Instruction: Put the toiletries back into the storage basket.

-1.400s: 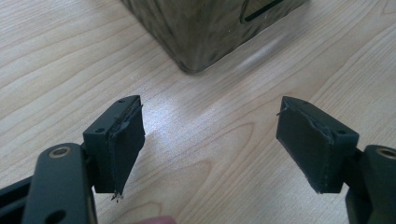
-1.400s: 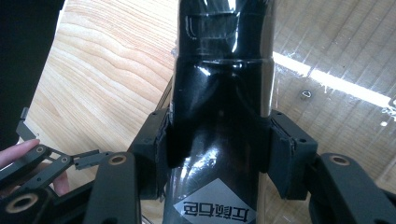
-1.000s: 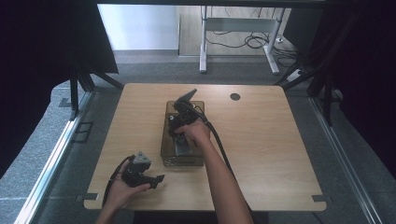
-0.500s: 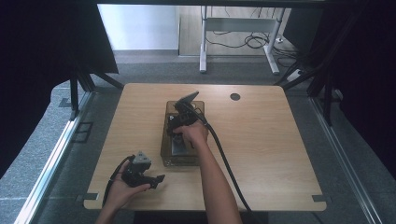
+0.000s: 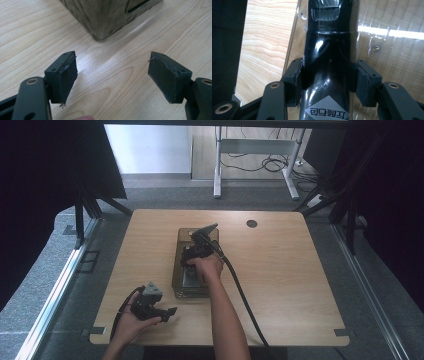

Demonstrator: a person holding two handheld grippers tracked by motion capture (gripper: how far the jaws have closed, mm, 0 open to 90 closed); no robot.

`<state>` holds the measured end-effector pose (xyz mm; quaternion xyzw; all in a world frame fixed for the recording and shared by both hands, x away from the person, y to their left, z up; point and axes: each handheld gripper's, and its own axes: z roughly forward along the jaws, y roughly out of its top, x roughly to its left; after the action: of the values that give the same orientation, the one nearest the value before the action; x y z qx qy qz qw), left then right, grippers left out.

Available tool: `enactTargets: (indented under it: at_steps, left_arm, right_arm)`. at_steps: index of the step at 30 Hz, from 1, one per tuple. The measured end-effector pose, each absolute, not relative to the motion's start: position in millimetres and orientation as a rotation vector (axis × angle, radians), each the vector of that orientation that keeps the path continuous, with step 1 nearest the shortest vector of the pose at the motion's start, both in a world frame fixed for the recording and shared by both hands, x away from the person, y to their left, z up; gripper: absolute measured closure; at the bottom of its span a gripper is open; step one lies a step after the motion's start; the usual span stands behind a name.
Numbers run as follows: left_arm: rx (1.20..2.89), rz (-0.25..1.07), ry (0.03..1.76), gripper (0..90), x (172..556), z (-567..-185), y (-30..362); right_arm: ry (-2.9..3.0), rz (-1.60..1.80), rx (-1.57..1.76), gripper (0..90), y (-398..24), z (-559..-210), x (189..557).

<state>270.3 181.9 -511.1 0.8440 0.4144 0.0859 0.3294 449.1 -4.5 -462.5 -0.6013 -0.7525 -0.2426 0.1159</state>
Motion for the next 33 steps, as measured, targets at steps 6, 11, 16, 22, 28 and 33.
enactTargets:
  at_steps: [6, 11, 16, 22, 28, 33]
  left_arm:
    - [2.208, 0.218, 1.086, 23.8, 270.7, -511.9, 181.9]
    - [2.205, 0.215, 1.090, 23.8, 270.9, -511.9, 182.3]
    - [2.204, 0.215, 1.092, 23.8, 270.7, -512.4, 181.4]
    - [2.199, 0.206, 1.098, 23.8, 271.0, -512.9, 181.8]
    - [2.211, 0.211, 1.085, 23.8, 271.6, -513.1, 182.0]
    - [2.212, 0.208, 1.089, 23.8, 272.0, -513.8, 182.1]
  right_arm:
    - [-2.178, -0.692, -1.788, 46.2, -1.5, -473.9, 451.4]
    - [-2.161, -0.693, -1.807, 46.2, -0.6, -478.0, 452.6]
    - [-2.152, -0.685, -1.823, 46.1, 3.0, -483.5, 452.8]
    - [-2.142, -0.676, -1.841, 45.9, 5.2, -492.6, 454.2]
    - [-2.142, -0.666, -1.847, 45.7, 5.6, -499.2, 454.7]
    - [-2.136, -0.667, -1.856, 45.4, 6.7, -501.5, 454.9]
